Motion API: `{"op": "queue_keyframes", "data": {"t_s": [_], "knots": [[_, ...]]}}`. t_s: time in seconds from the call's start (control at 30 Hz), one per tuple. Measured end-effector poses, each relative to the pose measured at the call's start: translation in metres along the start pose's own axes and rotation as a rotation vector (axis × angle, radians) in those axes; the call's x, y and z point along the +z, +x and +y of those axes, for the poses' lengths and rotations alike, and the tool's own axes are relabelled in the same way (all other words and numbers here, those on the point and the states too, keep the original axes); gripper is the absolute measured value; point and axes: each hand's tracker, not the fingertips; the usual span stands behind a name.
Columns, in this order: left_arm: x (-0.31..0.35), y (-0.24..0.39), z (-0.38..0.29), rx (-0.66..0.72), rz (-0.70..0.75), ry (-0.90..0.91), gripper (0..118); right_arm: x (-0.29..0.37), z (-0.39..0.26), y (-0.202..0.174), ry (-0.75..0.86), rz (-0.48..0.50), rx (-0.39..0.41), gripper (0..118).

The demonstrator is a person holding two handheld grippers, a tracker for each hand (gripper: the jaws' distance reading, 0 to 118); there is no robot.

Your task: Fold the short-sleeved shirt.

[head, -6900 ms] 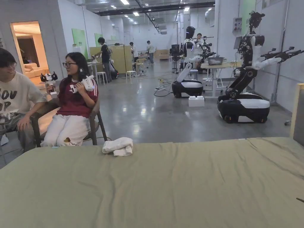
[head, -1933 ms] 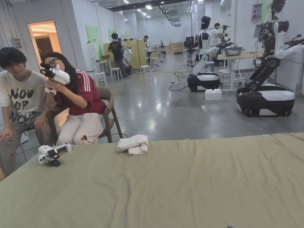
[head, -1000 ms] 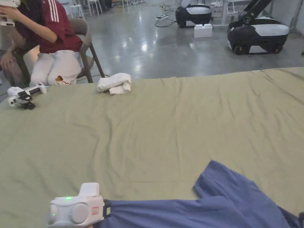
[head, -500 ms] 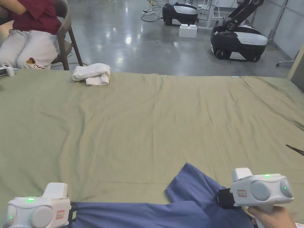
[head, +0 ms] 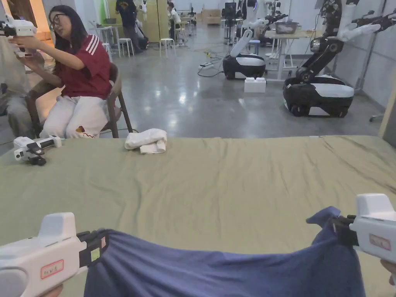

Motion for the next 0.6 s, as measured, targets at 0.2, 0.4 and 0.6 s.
{"op": "queue_keyframes", "data": {"t_s": [0.2, 0.4, 0.6], "knots": [[0.062, 0.019, 0.091, -0.052, 0.02, 0.22, 0, 0.075, 0.084, 0.011, 0.215, -0.045, -0.037, 2], [0.074, 0.029, 0.169, -0.072, 0.056, 0.327, 0, 0.089, 0.158, 0.003, 0.355, -0.122, 0.004, 2], [0.056, 0.032, 0.228, -0.066, 0.092, 0.392, 0, 0.082, 0.221, -0.014, 0.414, -0.154, 0.024, 2]]}}
